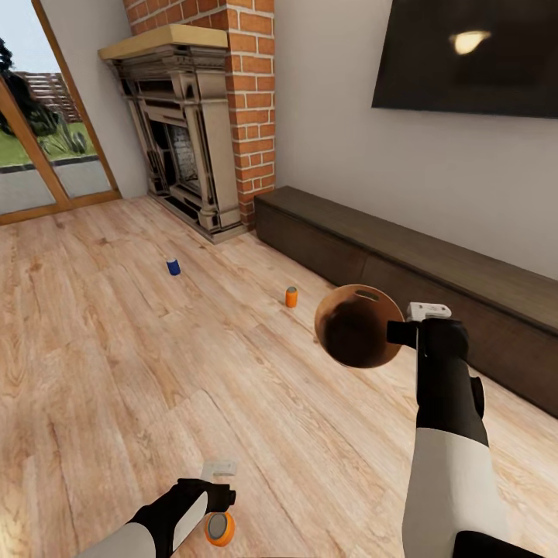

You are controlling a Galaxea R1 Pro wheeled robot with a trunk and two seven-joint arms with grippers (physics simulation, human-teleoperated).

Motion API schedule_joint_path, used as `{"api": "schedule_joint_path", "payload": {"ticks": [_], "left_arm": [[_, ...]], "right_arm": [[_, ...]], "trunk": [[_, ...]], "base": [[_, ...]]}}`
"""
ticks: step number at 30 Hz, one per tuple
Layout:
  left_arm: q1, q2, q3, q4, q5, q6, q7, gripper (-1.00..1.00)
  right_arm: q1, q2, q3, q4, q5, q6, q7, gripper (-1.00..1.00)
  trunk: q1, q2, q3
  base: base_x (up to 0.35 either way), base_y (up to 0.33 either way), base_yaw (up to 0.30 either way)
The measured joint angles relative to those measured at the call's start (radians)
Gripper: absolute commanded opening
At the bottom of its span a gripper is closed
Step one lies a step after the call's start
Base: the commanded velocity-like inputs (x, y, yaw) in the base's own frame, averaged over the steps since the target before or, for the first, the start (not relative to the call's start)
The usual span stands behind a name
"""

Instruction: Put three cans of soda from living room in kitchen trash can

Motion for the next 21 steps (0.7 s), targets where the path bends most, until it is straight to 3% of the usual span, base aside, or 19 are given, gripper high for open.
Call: {"api": "schedule_joint_path", "payload": {"ticks": [6, 21], "left_arm": [[0.000, 0.000, -0.001, 0.000, 0.000, 0.000, 0.000, 1.00], [0.000, -0.001, -0.001, 0.000, 0.000, 0.000, 0.000, 1.00]], "right_arm": [[0.000, 0.000, 0.001, 0.000, 0.008, -0.001, -0.001, -1.00], [0.000, 0.000, 0.001, 0.007, 0.007, -0.001, -0.001, -1.00]], "trunk": [[0.000, 0.000, 0.000], [0.057, -0.105, -0.047]], "base": [[0.000, 0.000, 0.000], [0.000, 0.000, 0.000]]}}
